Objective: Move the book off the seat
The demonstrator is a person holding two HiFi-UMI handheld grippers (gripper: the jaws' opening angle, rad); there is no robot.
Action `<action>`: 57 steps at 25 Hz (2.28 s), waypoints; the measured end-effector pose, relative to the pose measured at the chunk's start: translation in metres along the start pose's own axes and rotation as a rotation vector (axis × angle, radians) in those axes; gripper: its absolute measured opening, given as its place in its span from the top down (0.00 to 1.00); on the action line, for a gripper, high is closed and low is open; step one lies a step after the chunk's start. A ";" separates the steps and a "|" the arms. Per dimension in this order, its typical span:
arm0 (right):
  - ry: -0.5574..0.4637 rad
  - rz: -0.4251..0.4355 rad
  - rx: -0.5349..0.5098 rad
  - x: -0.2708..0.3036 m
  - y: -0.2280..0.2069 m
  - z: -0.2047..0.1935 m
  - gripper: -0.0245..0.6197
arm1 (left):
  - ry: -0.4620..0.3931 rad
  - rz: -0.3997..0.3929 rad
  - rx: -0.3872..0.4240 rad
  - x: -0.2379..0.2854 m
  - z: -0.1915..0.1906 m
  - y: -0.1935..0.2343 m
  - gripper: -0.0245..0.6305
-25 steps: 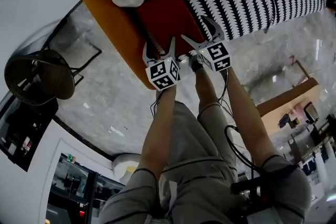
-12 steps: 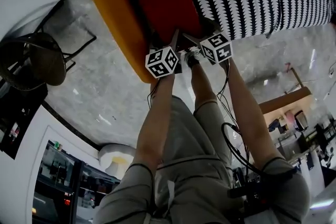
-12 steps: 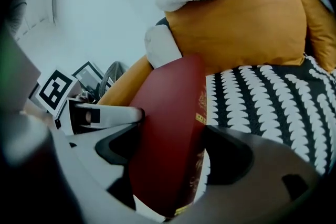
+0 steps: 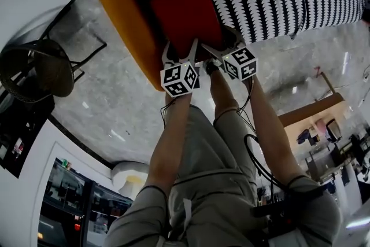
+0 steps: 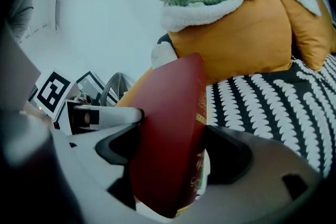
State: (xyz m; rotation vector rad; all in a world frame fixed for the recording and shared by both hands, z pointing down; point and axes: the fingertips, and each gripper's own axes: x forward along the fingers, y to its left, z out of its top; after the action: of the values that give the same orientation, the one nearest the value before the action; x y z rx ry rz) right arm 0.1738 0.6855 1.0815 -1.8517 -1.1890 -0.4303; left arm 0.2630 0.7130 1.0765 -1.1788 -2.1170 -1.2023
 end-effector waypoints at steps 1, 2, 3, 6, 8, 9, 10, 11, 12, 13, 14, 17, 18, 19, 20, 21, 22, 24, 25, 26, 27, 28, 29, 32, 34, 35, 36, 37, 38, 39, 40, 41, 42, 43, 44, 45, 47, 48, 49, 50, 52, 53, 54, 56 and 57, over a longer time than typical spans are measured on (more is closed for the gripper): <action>-0.019 0.002 -0.004 -0.006 0.005 0.006 0.34 | -0.014 0.000 0.011 -0.008 0.006 -0.004 0.39; -0.037 0.004 -0.010 -0.013 0.012 0.013 0.34 | -0.030 0.000 0.021 -0.016 0.013 -0.009 0.39; -0.055 0.006 -0.017 -0.021 0.019 0.020 0.34 | -0.046 0.000 0.030 -0.026 0.020 -0.014 0.39; -0.121 -0.003 -0.027 -0.047 0.039 0.045 0.34 | -0.105 -0.012 0.065 -0.054 0.046 -0.032 0.39; -0.170 -0.017 -0.018 -0.067 0.054 0.064 0.34 | -0.146 -0.022 0.093 -0.075 0.067 -0.046 0.39; -0.193 -0.020 -0.015 -0.078 0.064 0.074 0.34 | -0.166 -0.025 0.106 -0.087 0.078 -0.054 0.39; -0.216 -0.022 -0.017 -0.088 0.073 0.085 0.34 | -0.186 -0.028 0.119 -0.100 0.089 -0.061 0.39; -0.238 -0.021 -0.026 -0.098 0.081 0.098 0.34 | -0.210 -0.033 0.133 -0.111 0.102 -0.069 0.39; -0.260 -0.021 -0.041 -0.108 0.089 0.112 0.34 | -0.237 -0.040 0.146 -0.123 0.116 -0.077 0.39; -0.282 -0.022 -0.061 -0.117 0.097 0.127 0.34 | -0.265 -0.049 0.159 -0.133 0.131 -0.084 0.39; -0.304 -0.025 -0.082 -0.125 0.105 0.142 0.34 | -0.295 -0.059 0.169 -0.143 0.145 -0.090 0.39; -0.357 -0.021 -0.132 -0.144 0.139 0.181 0.34 | -0.364 -0.072 0.187 -0.181 0.186 -0.099 0.39; -0.369 -0.014 -0.144 -0.151 0.153 0.193 0.34 | -0.381 -0.068 0.192 -0.198 0.198 -0.101 0.39; -0.381 -0.006 -0.155 -0.159 0.167 0.204 0.34 | -0.396 -0.063 0.198 -0.213 0.210 -0.105 0.39; -0.394 0.001 -0.167 -0.168 0.179 0.216 0.34 | -0.412 -0.059 0.205 -0.229 0.222 -0.109 0.39; -0.409 0.008 -0.180 -0.177 0.191 0.228 0.34 | -0.431 -0.057 0.212 -0.243 0.234 -0.114 0.39; -0.423 0.013 -0.196 -0.186 0.202 0.240 0.34 | -0.452 -0.057 0.218 -0.257 0.246 -0.121 0.39; -0.447 0.017 -0.228 -0.210 0.222 0.260 0.34 | -0.495 -0.061 0.229 -0.286 0.264 -0.136 0.39; -0.463 0.015 -0.244 -0.223 0.232 0.271 0.34 | -0.516 -0.067 0.236 -0.299 0.274 -0.145 0.39; -0.486 0.012 -0.258 -0.235 0.240 0.283 0.34 | -0.540 -0.077 0.247 -0.312 0.286 -0.154 0.39; -0.513 0.007 -0.271 -0.246 0.249 0.296 0.34 | -0.565 -0.089 0.264 -0.324 0.300 -0.163 0.39; -0.542 0.003 -0.279 -0.256 0.258 0.309 0.34 | -0.587 -0.100 0.285 -0.336 0.313 -0.171 0.39; -0.569 0.000 -0.284 -0.268 0.267 0.319 0.34 | -0.607 -0.109 0.308 -0.349 0.324 -0.180 0.39; -0.637 -0.005 -0.311 -0.304 0.291 0.347 0.34 | -0.667 -0.135 0.365 -0.387 0.351 -0.207 0.39; -0.689 -0.012 -0.340 -0.327 0.305 0.368 0.34 | -0.715 -0.156 0.392 -0.409 0.370 -0.226 0.39; -0.715 -0.016 -0.355 -0.339 0.311 0.379 0.34 | -0.742 -0.168 0.404 -0.420 0.381 -0.236 0.39; -0.737 -0.019 -0.369 -0.350 0.317 0.390 0.34 | -0.766 -0.178 0.416 -0.430 0.391 -0.245 0.39; -0.754 -0.024 -0.381 -0.361 0.321 0.400 0.34 | -0.788 -0.187 0.428 -0.439 0.401 -0.255 0.39; -0.767 -0.028 -0.393 -0.370 0.326 0.409 0.34 | -0.808 -0.196 0.438 -0.448 0.410 -0.264 0.39; -0.781 -0.032 -0.407 -0.379 0.331 0.418 0.34 | -0.827 -0.205 0.447 -0.456 0.418 -0.271 0.39; -0.797 -0.036 -0.423 -0.386 0.336 0.426 0.34 | -0.845 -0.215 0.455 -0.464 0.425 -0.277 0.39; -0.815 -0.039 -0.440 -0.393 0.341 0.432 0.34 | -0.863 -0.225 0.459 -0.471 0.430 -0.281 0.39; -0.830 -0.042 -0.458 -0.399 0.346 0.436 0.34 | -0.881 -0.235 0.461 -0.476 0.433 -0.284 0.39; -0.839 -0.047 -0.473 -0.404 0.349 0.439 0.34 | -0.896 -0.244 0.462 -0.479 0.434 -0.287 0.39; -0.844 -0.052 -0.484 -0.407 0.349 0.441 0.34 | -0.904 -0.252 0.460 -0.480 0.434 -0.289 0.39; -0.845 -0.058 -0.489 -0.410 0.348 0.441 0.34 | -0.907 -0.259 0.455 -0.479 0.434 -0.291 0.39; -0.845 -0.078 -0.483 -0.412 0.341 0.441 0.34 | -0.900 -0.277 0.456 -0.473 0.434 -0.297 0.39; -0.847 -0.090 -0.477 -0.413 0.337 0.442 0.34 | -0.896 -0.286 0.464 -0.470 0.435 -0.300 0.39; -0.851 -0.100 -0.471 -0.414 0.333 0.442 0.34 | -0.892 -0.293 0.475 -0.468 0.436 -0.302 0.39; -0.854 -0.107 -0.467 -0.414 0.331 0.443 0.34 | -0.891 -0.298 0.484 -0.467 0.438 -0.304 0.39; -0.862 -0.117 -0.464 -0.419 0.336 0.444 0.34 | -0.892 -0.308 0.485 -0.473 0.440 -0.306 0.39; -0.865 -0.124 -0.467 -0.425 0.345 0.441 0.34 | -0.891 -0.317 0.473 -0.482 0.437 -0.305 0.39; -0.868 -0.135 -0.470 -0.433 0.356 0.436 0.34 | -0.887 -0.330 0.459 -0.494 0.432 -0.305 0.39; -0.874 -0.170 -0.461 -0.449 0.373 0.425 0.34 | -0.864 -0.365 0.454 -0.512 0.423 -0.308 0.39; -0.879 -0.187 -0.449 -0.454 0.375 0.422 0.34 | -0.850 -0.380 0.465 -0.517 0.421 -0.313 0.39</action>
State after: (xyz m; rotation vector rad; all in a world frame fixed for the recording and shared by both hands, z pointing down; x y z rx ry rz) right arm 0.2102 0.7109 0.3582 -2.4297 -1.9769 0.0626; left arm 0.2981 0.7496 0.3419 -1.2095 -3.1198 -0.2480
